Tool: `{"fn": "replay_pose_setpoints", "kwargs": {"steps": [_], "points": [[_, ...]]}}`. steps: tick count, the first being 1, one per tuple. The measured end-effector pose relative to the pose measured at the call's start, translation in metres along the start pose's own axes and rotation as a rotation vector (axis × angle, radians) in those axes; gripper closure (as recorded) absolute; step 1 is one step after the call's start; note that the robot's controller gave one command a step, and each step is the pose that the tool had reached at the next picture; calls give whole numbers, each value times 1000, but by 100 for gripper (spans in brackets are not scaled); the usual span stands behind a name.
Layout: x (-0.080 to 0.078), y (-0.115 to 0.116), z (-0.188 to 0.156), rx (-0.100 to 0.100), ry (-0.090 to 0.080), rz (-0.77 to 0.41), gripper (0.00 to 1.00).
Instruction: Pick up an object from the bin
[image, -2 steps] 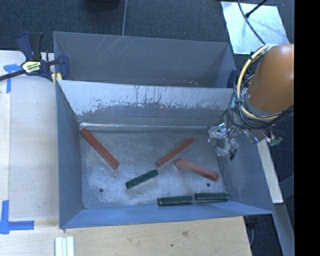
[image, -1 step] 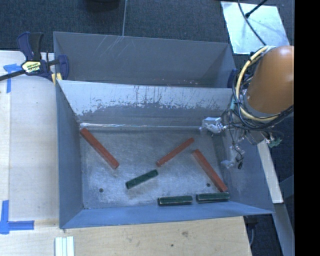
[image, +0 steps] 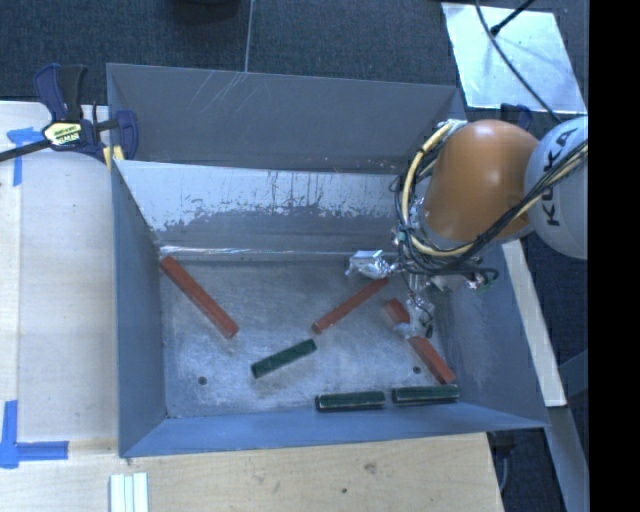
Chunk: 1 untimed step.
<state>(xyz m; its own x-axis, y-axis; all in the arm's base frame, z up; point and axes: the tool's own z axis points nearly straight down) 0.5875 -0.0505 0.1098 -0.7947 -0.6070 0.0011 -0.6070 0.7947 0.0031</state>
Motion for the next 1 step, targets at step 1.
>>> {"fn": "replay_pose_setpoints", "kwargs": {"steps": [1], "points": [[-33, -20, 39, 2, 1, -112, 0]]}}
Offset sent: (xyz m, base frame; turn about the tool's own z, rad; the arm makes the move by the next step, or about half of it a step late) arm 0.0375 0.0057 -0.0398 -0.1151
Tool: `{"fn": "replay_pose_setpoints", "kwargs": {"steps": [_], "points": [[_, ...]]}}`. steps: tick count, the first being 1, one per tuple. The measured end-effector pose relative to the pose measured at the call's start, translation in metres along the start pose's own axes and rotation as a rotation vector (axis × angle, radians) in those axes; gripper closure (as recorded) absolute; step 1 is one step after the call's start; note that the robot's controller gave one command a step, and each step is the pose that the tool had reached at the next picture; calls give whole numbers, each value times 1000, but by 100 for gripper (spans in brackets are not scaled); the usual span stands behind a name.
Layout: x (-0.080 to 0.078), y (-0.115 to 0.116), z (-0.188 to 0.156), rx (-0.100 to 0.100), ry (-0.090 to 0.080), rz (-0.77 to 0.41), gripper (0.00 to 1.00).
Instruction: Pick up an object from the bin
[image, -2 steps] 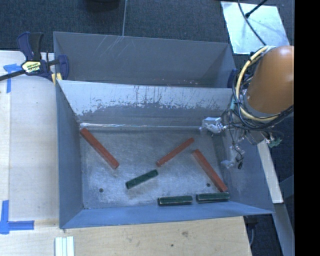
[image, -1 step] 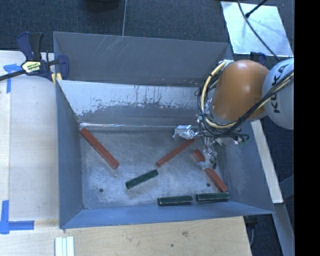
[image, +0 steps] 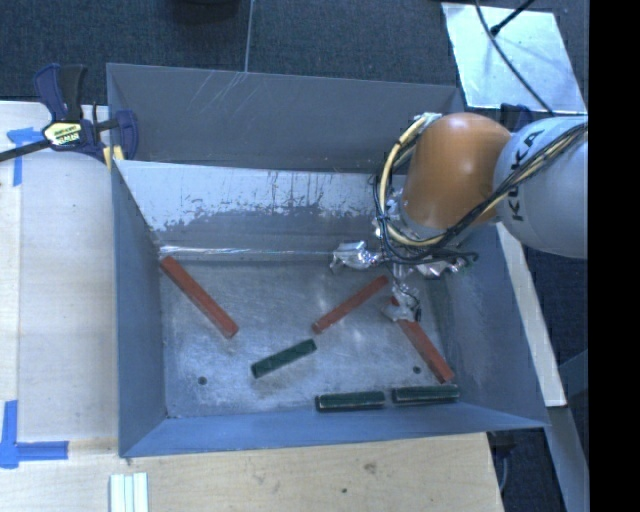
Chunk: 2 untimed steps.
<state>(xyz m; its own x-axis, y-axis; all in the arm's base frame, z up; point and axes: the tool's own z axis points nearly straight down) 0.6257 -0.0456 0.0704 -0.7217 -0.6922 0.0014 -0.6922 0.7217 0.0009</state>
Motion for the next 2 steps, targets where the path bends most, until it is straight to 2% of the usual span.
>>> {"fn": "replay_pose_setpoints", "kwargs": {"steps": [1, 2], "points": [[-1, 0, -1, 3, -6, 3, 100], [16, 37, -130, 9, -10, 14, 100]]}}
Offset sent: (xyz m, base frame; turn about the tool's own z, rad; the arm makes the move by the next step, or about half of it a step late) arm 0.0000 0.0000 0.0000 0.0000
